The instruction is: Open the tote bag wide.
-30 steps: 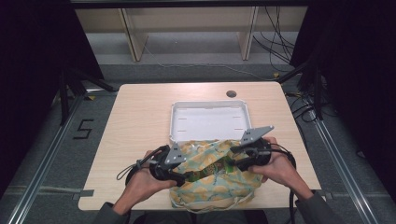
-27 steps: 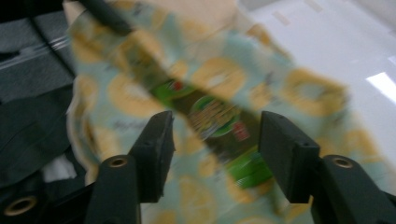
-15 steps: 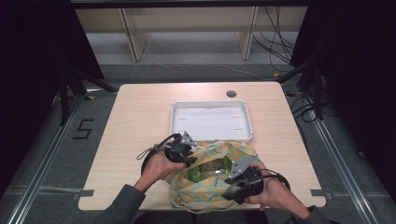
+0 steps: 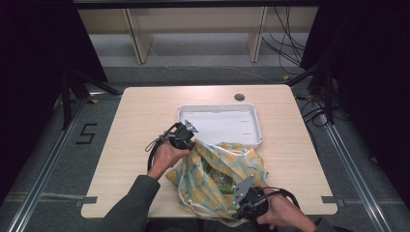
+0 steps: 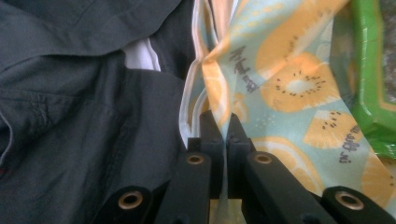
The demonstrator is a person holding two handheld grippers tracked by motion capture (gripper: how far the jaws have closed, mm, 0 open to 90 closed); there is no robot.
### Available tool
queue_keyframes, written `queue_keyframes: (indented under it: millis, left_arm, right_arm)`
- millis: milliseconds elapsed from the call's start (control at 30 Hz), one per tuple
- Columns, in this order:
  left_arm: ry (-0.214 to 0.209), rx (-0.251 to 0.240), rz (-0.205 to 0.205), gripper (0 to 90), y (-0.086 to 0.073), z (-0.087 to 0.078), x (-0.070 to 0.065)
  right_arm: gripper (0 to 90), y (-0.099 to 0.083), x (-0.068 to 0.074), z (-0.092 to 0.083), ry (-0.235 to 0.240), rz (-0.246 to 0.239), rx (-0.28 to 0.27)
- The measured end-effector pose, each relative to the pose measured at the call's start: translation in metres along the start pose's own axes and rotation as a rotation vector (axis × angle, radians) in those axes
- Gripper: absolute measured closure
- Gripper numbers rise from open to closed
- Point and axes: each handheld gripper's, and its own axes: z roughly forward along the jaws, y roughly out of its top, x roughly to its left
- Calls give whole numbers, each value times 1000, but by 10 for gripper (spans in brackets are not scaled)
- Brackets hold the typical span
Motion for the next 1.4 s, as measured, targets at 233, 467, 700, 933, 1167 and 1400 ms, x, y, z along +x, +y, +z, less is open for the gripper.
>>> queue_keyframes:
  millis: [233, 467, 700, 933, 1167, 1400]
  left_arm:
    - [-53, -134, -29, 478, -4, -47, -15]
    - [-210, -201, 44, 368, -14, -96, -49]
    - [-375, -117, 204, 257, -33, -78, -93]
    - [-437, -40, 332, 709, -51, -55, -103]
    - [-423, 12, 358, 888, -79, -56, -112]
    - [-402, 2, 327, 651, -83, -59, -113]
  right_arm:
    - [528, 8, -9, -38, -89, 92, -195]
    - [453, 17, -37, -77, -274, 138, -371]
    - [463, 28, -71, -59, -337, 192, -256]
    - [866, 35, -102, -38, -363, 161, -133]
    - [900, 28, -136, -50, -489, 228, -157]
    - [796, 27, -142, -57, -501, 293, -208]
